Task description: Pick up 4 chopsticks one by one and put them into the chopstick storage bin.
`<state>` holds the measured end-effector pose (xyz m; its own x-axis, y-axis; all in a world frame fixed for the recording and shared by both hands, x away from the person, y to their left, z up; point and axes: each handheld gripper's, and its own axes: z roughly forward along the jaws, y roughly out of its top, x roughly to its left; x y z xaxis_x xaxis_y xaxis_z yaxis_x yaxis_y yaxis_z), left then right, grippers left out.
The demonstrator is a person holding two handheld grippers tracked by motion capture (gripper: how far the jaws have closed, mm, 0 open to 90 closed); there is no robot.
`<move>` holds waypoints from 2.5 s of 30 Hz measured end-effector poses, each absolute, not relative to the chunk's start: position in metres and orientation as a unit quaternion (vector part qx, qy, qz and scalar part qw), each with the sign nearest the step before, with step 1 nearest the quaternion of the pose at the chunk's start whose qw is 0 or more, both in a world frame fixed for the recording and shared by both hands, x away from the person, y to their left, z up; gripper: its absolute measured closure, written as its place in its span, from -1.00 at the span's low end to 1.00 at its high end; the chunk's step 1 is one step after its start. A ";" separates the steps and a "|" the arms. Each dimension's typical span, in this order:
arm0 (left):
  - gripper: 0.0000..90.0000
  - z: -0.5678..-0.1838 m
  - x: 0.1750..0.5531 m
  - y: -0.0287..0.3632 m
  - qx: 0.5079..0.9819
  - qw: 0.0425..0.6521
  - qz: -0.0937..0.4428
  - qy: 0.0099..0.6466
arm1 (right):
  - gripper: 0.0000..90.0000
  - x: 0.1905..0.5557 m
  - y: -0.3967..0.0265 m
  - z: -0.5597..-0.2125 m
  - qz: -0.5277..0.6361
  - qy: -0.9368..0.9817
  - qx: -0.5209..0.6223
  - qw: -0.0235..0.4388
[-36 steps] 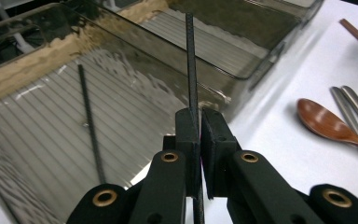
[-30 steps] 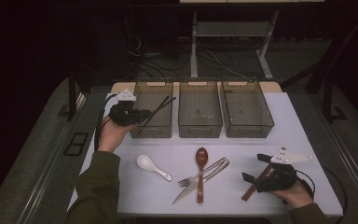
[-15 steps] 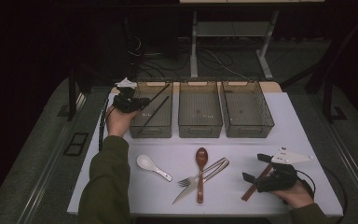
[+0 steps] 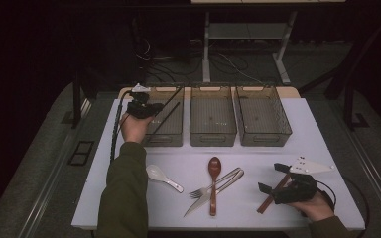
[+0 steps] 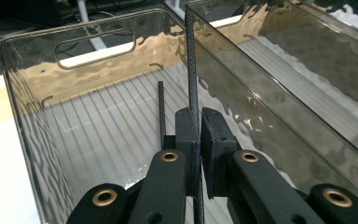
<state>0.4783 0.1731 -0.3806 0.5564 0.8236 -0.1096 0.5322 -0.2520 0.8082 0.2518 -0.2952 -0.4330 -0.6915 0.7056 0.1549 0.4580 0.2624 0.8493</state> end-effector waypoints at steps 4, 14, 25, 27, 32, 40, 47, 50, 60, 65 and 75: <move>0.88 -0.381 0.478 0.173 0.770 0.418 0.193 0.443 | -0.93 0.251 -0.295 -0.433 0.481 0.784 0.371 0.129; 0.57 -0.379 0.476 0.173 0.771 0.422 0.189 0.437 | -0.93 0.251 -0.295 -0.433 0.481 0.784 0.371 0.129; 0.22 -0.369 0.465 0.174 0.787 0.446 0.152 0.397 | -0.93 0.251 -0.295 -0.433 0.478 0.785 0.372 0.129; 0.20 -0.367 0.461 0.173 0.789 0.452 0.152 0.387 | -0.93 0.251 -0.295 -0.433 0.477 0.785 0.372 0.129; 0.09 -0.365 0.450 0.173 0.793 0.457 0.149 0.373 | -0.93 0.251 -0.295 -0.433 0.477 0.786 0.372 0.130; -0.05 -0.362 0.427 0.168 0.807 0.459 0.135 0.345 | -0.93 0.251 -0.295 -0.433 0.475 0.787 0.371 0.130; -0.19 -0.366 0.400 0.165 0.814 0.469 0.125 0.320 | -0.93 0.251 -0.295 -0.433 0.475 0.788 0.370 0.130; -0.23 -0.369 0.386 0.164 0.816 0.473 0.123 0.309 | -0.93 0.253 -0.296 -0.434 0.474 0.789 0.369 0.131; -0.46 -0.387 0.341 0.161 0.820 0.471 0.140 0.294 | -0.93 0.252 -0.299 -0.433 0.460 0.798 0.371 0.121; -0.64 -0.396 0.321 0.165 0.818 0.474 0.143 0.294 | -0.93 0.251 -0.298 -0.433 0.452 0.807 0.365 0.109; -0.88 -0.413 0.293 0.165 0.825 0.469 0.132 0.286 | -0.19 0.247 -0.310 -0.429 0.458 0.818 0.338 0.090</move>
<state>0.2931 0.1651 -0.4127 0.8021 0.5951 -0.0507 0.3477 -0.3963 0.8497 0.2471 -0.3102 -0.4287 -0.7560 0.6341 0.1624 0.4697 0.3528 0.8093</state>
